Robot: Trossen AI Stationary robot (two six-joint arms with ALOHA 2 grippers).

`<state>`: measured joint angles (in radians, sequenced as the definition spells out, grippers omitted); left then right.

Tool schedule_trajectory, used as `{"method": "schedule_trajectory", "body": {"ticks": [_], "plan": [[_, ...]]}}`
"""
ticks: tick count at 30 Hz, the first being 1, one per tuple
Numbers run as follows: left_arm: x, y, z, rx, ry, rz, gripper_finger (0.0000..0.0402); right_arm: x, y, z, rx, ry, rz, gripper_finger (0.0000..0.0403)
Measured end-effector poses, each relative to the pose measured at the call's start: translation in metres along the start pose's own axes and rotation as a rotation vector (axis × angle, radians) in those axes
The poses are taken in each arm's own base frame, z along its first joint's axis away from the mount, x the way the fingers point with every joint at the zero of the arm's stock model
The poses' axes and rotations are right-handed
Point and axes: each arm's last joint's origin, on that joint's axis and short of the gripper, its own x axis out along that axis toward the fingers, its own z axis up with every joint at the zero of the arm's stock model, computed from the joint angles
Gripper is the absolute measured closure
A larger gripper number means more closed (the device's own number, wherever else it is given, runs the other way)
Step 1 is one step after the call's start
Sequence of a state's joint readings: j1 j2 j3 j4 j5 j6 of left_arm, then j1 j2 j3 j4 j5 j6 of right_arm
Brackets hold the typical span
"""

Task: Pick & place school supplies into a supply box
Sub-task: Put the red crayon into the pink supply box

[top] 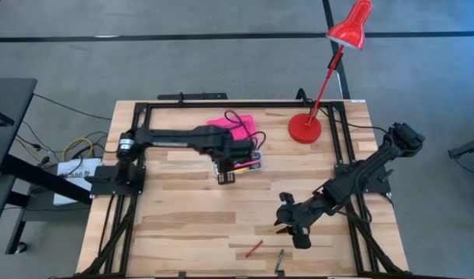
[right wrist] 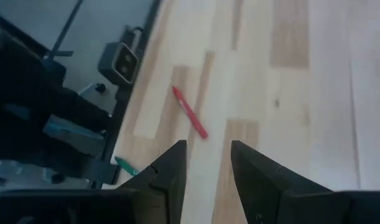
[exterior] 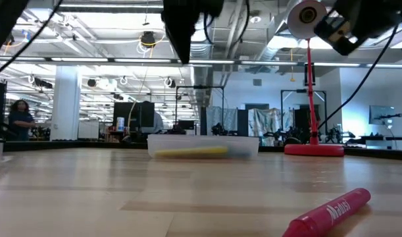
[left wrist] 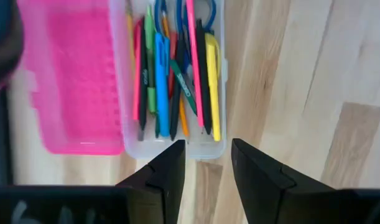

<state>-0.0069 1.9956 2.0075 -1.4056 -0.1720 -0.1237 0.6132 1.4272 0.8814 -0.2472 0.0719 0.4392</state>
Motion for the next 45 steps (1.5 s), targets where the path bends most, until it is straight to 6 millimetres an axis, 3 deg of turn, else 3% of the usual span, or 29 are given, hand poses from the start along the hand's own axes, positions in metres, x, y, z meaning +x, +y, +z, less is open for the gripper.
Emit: {"method": "schedule_trajectory", "body": {"ticks": [7,13,20,27,38,45], "plan": [[-0.041,-0.041,-0.024,0.000,-0.106,0.155,0.0276,0.026,0.003,0.009,-0.209,-0.111,0.052,0.0285],[-0.057,-0.066,-0.044,-0.051,-0.144,0.263,0.0276,0.065,-0.002,0.009,-0.261,-0.050,0.114,0.0285],[-0.062,-0.088,-0.055,-0.082,-0.172,0.301,0.0276,0.101,0.005,0.019,-0.353,-0.007,0.157,0.0285],[-0.066,-0.100,-0.062,-0.092,-0.207,0.331,0.0276,0.118,-0.004,0.017,-0.341,0.034,0.158,0.0285],[-0.067,-0.106,-0.065,-0.083,-0.222,0.336,0.0276,0.149,-0.007,-0.004,-0.337,0.085,0.184,0.0285],[-0.067,-0.106,-0.065,-0.072,-0.225,0.345,0.0276,0.151,-0.010,-0.007,-0.307,0.129,0.119,0.0286]]}}
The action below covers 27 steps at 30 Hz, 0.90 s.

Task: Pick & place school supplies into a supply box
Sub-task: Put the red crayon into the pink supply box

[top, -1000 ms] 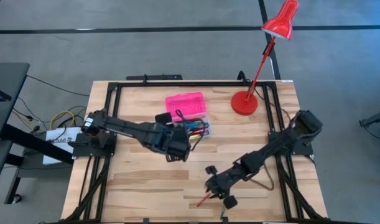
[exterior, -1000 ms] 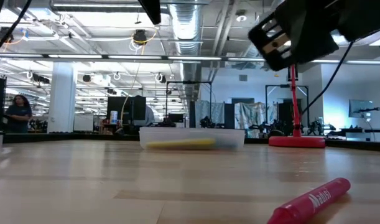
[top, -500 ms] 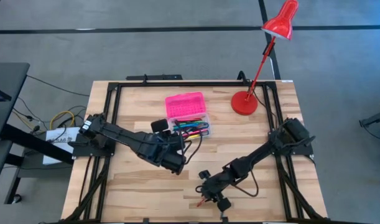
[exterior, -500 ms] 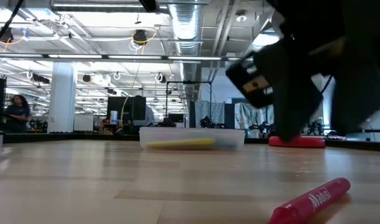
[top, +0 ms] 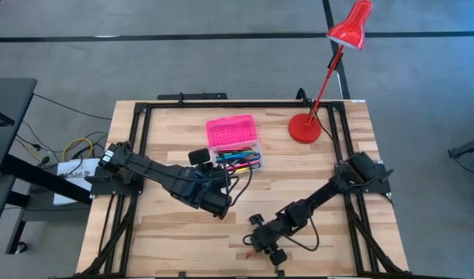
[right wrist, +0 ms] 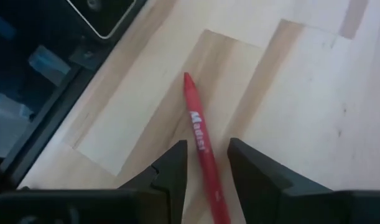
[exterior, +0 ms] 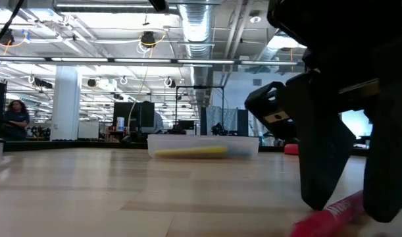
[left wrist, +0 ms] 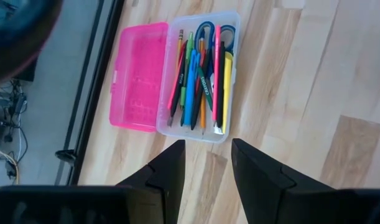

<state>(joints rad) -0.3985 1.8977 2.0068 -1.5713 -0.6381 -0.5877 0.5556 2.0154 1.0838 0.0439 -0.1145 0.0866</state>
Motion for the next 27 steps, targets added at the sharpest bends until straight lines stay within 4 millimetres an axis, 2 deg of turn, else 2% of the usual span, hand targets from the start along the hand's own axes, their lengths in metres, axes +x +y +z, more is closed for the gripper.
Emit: {"method": "schedule_trajectory", "body": {"ticks": [4,11,18,23,27], "plan": [[0.000,0.001,0.000,0.005,-0.012,0.019,0.0276,-0.001,-0.001,-0.003,0.052,0.044,-0.015,0.0309],[0.000,0.001,0.001,0.013,-0.017,0.026,0.0276,-0.004,0.000,-0.008,0.163,0.107,-0.030,0.0390],[-0.008,0.001,-0.003,0.028,-0.058,0.046,0.0276,-0.010,-0.001,-0.010,0.334,0.143,-0.057,0.0389],[-0.019,0.001,-0.007,0.049,-0.103,0.057,0.0276,-0.030,-0.004,-0.008,0.346,0.153,-0.147,0.0397],[-0.027,-0.001,-0.011,0.075,-0.135,0.065,0.0276,-0.050,-0.017,-0.008,0.378,0.194,-0.230,0.0400]]}}
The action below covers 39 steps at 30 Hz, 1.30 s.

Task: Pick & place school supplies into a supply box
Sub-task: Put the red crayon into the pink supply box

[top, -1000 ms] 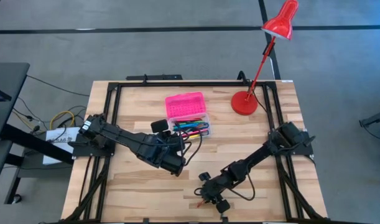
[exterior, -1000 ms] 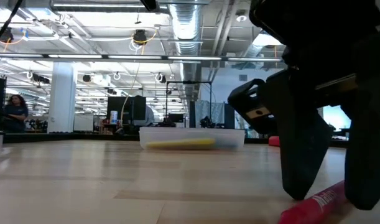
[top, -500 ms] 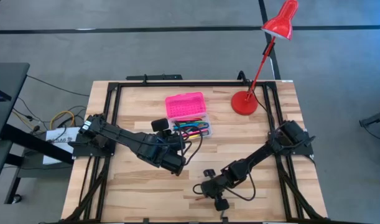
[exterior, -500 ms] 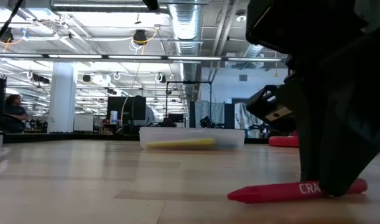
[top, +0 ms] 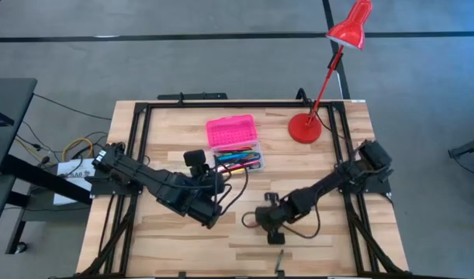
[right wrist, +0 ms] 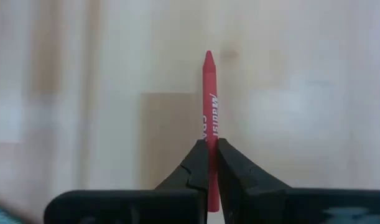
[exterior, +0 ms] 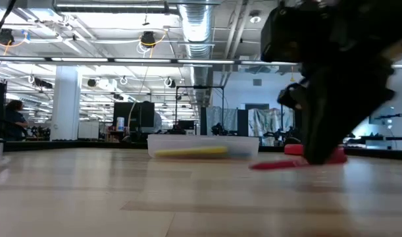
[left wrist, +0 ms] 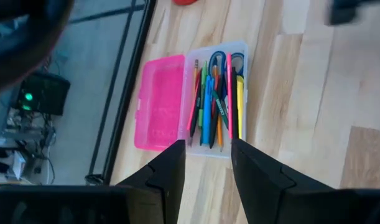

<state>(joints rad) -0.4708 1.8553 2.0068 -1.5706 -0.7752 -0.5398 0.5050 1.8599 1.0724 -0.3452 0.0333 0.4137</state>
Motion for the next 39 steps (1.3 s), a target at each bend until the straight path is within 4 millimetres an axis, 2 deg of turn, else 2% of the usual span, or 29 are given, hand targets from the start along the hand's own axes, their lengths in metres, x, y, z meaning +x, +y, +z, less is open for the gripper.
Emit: {"method": "schedule_trajectory", "body": {"ticks": [5,10,21,29,33,39], "plan": [[-0.012,-0.006,-0.004,0.028,-0.070,0.046,0.0276,-0.024,-0.019,0.006,0.020,-0.003,-0.058,0.0401],[-0.032,-0.007,-0.012,-0.039,-0.161,0.070,0.0276,-0.045,-0.039,0.017,-0.014,-0.065,-0.117,0.0401],[-0.067,-0.026,-0.030,-0.164,-0.340,0.080,0.0276,-0.058,-0.108,0.034,-0.078,-0.083,-0.234,0.0402],[-0.074,-0.031,-0.034,-0.268,-0.370,0.051,0.0276,-0.077,-0.156,0.055,-0.180,-0.112,-0.311,0.0402],[-0.073,-0.030,-0.034,-0.331,-0.377,0.048,0.0276,-0.076,-0.173,0.065,-0.257,-0.111,-0.284,0.0402],[-0.073,-0.029,-0.033,-0.389,-0.401,0.060,0.0276,-0.054,-0.196,0.077,-0.242,-0.053,-0.276,0.0402]]}}
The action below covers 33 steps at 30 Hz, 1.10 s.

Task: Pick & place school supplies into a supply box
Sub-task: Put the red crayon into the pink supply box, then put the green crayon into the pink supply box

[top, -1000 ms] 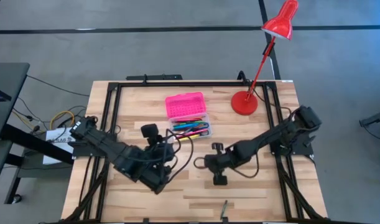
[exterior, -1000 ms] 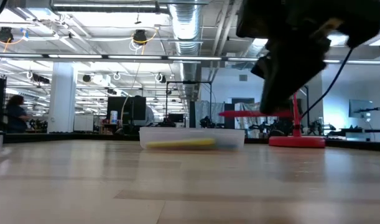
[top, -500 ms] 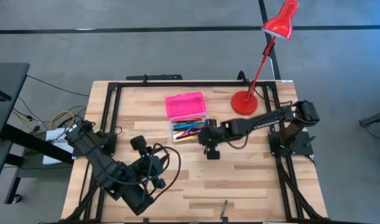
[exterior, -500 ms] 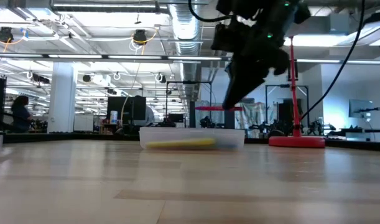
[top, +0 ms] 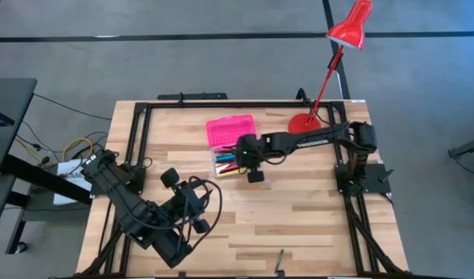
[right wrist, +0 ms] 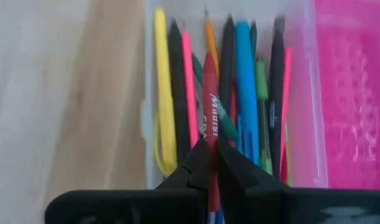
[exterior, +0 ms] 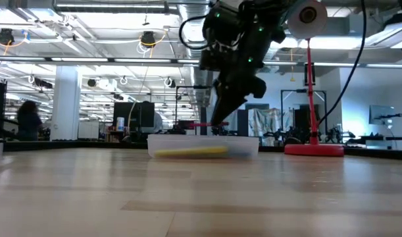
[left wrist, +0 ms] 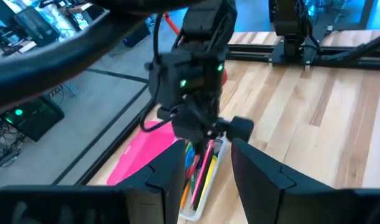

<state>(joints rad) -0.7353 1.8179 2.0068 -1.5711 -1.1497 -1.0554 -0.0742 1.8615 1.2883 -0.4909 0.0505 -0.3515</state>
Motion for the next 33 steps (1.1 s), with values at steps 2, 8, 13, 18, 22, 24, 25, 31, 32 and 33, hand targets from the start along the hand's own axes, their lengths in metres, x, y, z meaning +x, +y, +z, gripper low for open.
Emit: {"method": "schedule_trajectory", "body": {"ticks": [2,8,13,18,22,24,25,31,32,33], "plan": [[0.000,0.000,0.000,-0.007,-0.003,0.002,0.0276,0.003,-0.003,-0.002,0.006,0.034,0.007,0.0401],[0.001,0.000,0.000,-0.011,-0.007,0.005,0.0276,0.005,-0.008,0.001,-0.017,0.030,0.000,0.0395],[0.002,0.001,0.001,-0.011,-0.014,0.015,0.0276,0.005,-0.008,-0.001,-0.029,0.047,0.010,0.0365],[0.005,0.002,0.002,0.009,-0.012,0.025,0.0276,0.005,-0.007,0.000,-0.018,0.037,0.029,0.0324],[0.007,0.002,0.003,0.017,-0.011,0.031,0.0276,0.004,-0.007,-0.001,0.027,0.045,0.032,0.0296],[0.007,0.002,0.003,0.020,-0.008,0.030,0.0276,-0.002,-0.004,-0.002,0.027,0.052,0.067,0.0285],[0.007,0.002,0.003,0.020,-0.007,0.029,0.0276,-0.006,-0.002,0.000,0.018,0.035,0.092,0.0282],[0.007,0.002,0.003,0.032,-0.012,0.032,0.0276,-0.046,0.032,0.011,-0.090,-0.060,0.288,0.0277],[0.007,0.002,0.003,0.037,-0.022,0.038,0.0276,-0.053,0.040,0.013,-0.110,-0.073,0.318,0.0278],[0.007,0.003,0.004,0.047,-0.032,0.045,0.0276,-0.059,0.048,0.015,-0.130,-0.088,0.344,0.0279]]}}
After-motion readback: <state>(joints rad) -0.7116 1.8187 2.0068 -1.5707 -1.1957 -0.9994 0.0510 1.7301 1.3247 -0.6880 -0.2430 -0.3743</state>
